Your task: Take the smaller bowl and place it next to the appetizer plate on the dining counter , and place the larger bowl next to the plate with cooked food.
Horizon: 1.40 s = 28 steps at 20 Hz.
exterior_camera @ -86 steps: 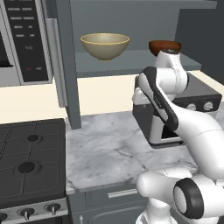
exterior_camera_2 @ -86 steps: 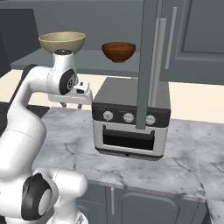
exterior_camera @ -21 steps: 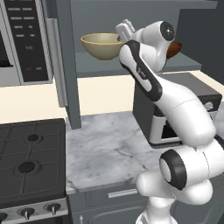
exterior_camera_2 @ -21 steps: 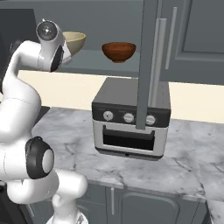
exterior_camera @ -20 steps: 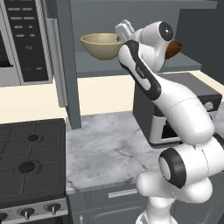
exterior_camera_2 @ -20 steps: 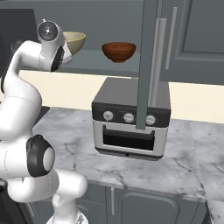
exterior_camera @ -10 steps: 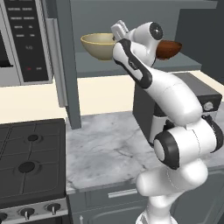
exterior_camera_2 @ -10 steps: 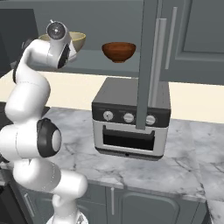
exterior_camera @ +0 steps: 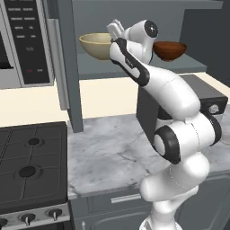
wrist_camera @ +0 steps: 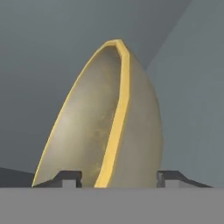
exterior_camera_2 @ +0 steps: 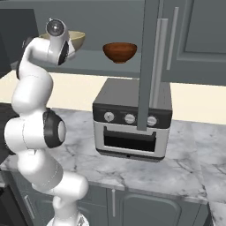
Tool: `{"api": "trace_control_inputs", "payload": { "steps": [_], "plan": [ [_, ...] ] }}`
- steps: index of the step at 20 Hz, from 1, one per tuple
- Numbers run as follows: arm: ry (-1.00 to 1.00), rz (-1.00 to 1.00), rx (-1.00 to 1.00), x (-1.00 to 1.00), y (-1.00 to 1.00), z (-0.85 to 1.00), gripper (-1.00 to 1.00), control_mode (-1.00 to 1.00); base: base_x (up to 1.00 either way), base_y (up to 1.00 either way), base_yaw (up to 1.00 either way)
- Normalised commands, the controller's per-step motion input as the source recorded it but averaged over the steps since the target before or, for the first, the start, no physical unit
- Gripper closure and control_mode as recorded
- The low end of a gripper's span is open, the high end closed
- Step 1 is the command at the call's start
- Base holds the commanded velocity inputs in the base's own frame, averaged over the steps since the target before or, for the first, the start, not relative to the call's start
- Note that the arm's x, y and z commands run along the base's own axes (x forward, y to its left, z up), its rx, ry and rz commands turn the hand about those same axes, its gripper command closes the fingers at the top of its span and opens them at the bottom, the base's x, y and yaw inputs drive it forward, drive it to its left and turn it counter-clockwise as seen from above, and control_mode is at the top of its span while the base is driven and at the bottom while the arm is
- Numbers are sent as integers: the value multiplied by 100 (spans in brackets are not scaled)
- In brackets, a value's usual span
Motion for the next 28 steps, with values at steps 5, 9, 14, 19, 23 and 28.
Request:
{"api": "trace_control_inputs", "payload": {
  "steps": [5, 9, 14, 19, 23, 28],
  "plan": [
    [1, 0, 0, -53, 0, -64, 100, -100, 0, 0, 0],
    [-12, -6, 10, -100, -23, 12, 100, -100, 0, 0, 0],
    [-6, -5, 4, -100, -13, 49, 100, -100, 0, 0, 0],
    [20, -2, -1, -100, -18, 72, 100, -100, 0, 0, 0],
    [29, 0, -9, -100, -43, -8, 100, -100, 0, 0, 0],
    [8, 0, -3, -100, -60, -22, 100, -100, 0, 0, 0]
  ]
}}
